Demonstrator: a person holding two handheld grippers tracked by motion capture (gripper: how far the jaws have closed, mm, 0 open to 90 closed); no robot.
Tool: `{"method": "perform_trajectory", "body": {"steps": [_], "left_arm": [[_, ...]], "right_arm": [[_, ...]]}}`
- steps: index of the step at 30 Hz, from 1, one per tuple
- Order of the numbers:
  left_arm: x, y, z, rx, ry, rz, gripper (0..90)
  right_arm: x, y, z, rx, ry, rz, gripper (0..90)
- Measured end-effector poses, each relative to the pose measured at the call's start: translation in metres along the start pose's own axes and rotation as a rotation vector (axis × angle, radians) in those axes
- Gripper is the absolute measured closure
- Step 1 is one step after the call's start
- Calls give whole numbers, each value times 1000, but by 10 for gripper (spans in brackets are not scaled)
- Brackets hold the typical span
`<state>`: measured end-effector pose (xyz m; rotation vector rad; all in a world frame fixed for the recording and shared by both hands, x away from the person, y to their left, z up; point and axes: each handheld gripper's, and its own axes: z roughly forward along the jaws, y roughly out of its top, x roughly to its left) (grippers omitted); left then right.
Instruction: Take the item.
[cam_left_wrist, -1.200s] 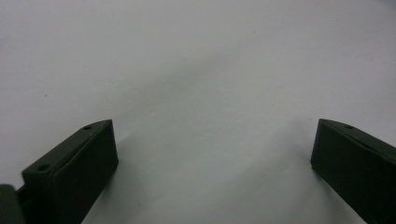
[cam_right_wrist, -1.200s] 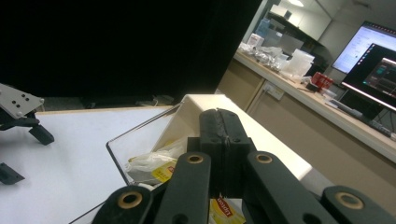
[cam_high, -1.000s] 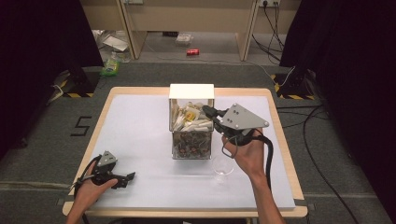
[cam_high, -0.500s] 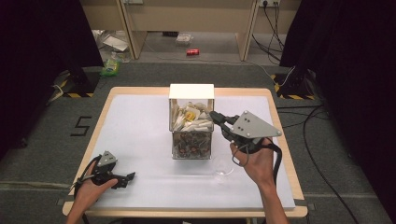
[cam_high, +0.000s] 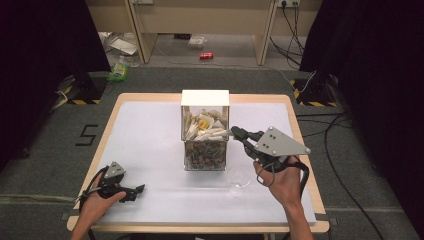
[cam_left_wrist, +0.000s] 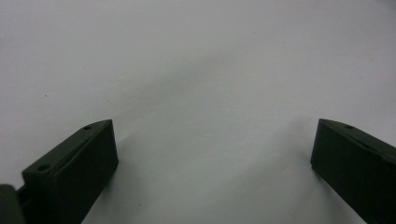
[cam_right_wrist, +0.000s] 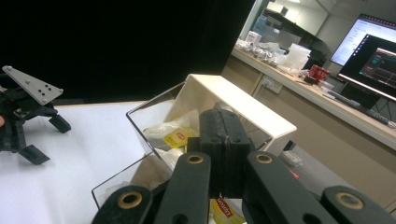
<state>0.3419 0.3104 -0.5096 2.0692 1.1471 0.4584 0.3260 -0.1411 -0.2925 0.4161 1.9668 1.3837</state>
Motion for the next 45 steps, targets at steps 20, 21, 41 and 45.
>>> {"method": "perform_trajectory", "body": {"steps": [20, 21, 41, 45], "left_arm": [[0, 0, 0, 0, 0, 0, 0], [0, 0, 0, 0, 0, 0, 0], [0, 0, 0, -1, 1, 0, 0], [0, 0, 0, 0, 1, 0, 0]], "right_arm": [[14, -22, -12, 48, 27, 20, 900], [14, -22, -12, 48, 27, 20, 900], [32, -63, -13, 116, 92, 95, 900], [34, -70, -10, 133, 103, 101, 900]]}}
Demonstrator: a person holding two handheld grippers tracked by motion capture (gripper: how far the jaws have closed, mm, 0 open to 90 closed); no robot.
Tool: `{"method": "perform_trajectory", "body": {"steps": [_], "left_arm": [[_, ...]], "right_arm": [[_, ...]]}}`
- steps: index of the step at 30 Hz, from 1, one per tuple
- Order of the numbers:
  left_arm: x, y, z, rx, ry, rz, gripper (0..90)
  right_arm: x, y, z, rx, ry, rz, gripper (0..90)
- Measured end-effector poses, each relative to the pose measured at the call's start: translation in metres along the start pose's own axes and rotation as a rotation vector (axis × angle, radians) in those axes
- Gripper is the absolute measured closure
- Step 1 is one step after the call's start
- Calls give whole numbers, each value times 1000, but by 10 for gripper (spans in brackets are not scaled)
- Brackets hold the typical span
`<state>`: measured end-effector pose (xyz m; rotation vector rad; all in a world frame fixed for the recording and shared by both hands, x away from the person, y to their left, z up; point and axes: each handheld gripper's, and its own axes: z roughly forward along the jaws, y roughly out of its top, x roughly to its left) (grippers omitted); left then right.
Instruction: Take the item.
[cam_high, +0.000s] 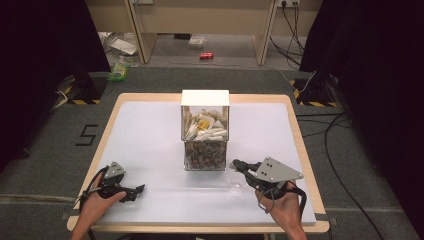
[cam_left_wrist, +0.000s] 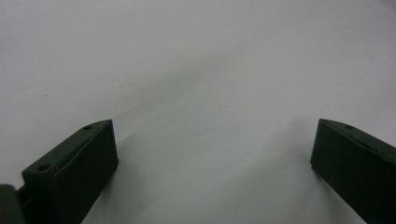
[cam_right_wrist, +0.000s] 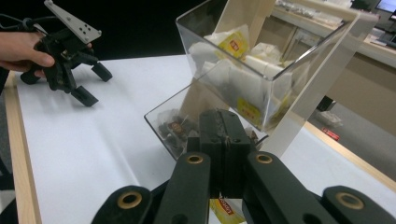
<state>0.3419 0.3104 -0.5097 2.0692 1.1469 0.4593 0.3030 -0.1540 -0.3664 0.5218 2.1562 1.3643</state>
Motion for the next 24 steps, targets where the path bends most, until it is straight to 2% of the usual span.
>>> {"method": "perform_trajectory", "body": {"steps": [17, 24], "left_arm": [[0, 0, 0, 0, 0, 0, 0], [0, 0, 0, 0, 0, 0, 0]], "right_arm": [[-1, -17, 2, 29, 3, 40, 900], [-2, -27, 6, 32, 18, 83, 900]]}}
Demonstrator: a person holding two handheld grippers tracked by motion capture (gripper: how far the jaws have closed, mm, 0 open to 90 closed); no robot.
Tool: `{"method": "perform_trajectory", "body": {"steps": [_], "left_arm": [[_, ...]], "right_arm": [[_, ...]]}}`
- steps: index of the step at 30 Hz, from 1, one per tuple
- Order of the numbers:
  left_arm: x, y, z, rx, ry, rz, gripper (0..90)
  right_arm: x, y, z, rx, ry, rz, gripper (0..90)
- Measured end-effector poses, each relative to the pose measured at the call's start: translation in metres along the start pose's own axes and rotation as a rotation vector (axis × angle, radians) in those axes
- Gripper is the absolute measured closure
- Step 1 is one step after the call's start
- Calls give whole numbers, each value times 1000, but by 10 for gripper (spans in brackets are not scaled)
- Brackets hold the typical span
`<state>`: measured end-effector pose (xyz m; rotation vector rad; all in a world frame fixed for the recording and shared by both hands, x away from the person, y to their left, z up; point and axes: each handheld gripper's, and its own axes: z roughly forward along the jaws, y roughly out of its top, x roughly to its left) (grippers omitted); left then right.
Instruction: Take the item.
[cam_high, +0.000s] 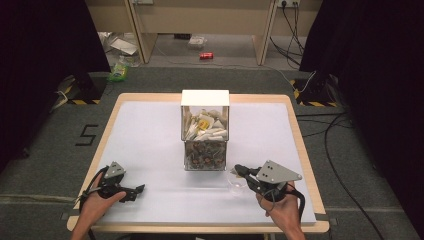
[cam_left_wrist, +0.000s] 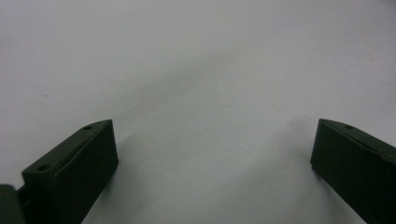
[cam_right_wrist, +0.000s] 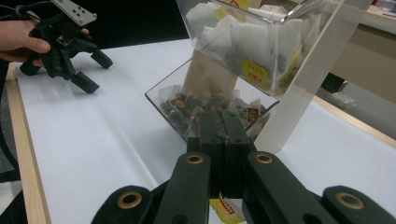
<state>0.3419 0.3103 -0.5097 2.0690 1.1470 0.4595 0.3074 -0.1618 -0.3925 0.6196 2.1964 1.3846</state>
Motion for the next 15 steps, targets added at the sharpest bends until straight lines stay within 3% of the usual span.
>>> {"method": "perform_trajectory", "body": {"steps": [15], "left_arm": [[0, 0, 0, 0, -1, 0, 0]], "right_arm": [[-1, -11, 8, 16, 16, 25, 900]]}}
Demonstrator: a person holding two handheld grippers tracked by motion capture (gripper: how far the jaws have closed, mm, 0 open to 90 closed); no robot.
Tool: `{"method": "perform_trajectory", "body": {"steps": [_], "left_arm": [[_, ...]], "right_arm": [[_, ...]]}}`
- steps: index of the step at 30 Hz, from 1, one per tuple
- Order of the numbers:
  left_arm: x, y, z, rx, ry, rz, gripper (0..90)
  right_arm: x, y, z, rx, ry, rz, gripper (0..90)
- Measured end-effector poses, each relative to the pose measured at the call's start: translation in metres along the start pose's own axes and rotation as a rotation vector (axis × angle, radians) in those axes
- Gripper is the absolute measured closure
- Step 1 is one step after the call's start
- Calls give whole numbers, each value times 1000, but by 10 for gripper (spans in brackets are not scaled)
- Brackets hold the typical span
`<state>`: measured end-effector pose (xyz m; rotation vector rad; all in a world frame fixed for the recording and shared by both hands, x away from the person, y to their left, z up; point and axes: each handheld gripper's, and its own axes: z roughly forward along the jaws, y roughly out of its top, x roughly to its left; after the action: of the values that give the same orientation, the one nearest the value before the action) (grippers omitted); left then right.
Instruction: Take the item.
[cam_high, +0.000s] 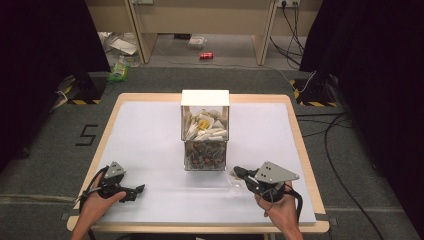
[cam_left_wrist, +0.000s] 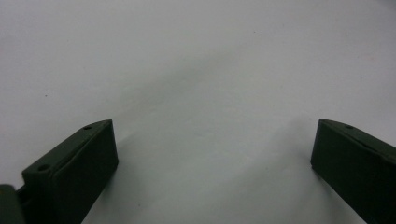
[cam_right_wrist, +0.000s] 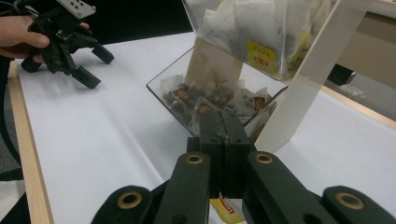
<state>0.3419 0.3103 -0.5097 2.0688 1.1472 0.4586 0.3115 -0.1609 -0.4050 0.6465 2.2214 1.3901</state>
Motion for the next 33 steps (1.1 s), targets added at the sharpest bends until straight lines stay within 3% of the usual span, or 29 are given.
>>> {"method": "perform_trajectory", "body": {"steps": [19, 33], "left_arm": [[0, 0, 0, 0, 1, 1, 0], [0, 0, 0, 0, 0, 1, 0]], "right_arm": [[-4, -13, 11, 33, 23, 40, 892], [-2, -13, 13, 33, 27, 47, 800]]}}
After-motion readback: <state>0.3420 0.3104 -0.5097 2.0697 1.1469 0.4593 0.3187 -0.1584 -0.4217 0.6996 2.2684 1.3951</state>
